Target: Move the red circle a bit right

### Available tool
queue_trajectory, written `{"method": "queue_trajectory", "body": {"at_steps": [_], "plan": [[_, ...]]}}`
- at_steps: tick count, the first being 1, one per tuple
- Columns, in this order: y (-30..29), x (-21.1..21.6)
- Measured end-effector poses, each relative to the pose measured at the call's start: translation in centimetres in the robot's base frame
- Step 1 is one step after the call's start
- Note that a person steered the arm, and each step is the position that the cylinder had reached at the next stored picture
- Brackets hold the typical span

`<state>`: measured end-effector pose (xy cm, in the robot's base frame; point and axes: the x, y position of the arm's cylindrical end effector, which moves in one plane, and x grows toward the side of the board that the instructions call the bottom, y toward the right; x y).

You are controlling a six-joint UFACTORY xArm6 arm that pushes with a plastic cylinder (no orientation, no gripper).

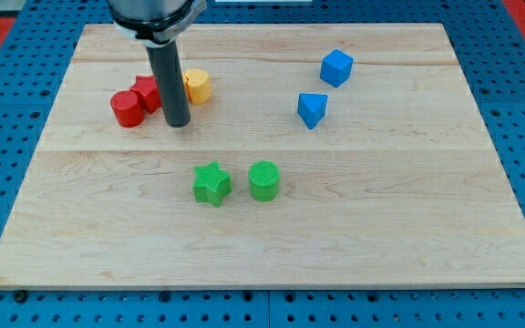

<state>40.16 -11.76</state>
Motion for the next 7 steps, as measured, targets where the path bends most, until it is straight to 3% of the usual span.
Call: {"method": "queue_trajectory", "body": {"at_steps": [2, 4, 5, 7], "plan": [[-7.1, 0.3], [-8.5, 1.1], [-13.1, 1.1], [-15.6, -2.0]]}}
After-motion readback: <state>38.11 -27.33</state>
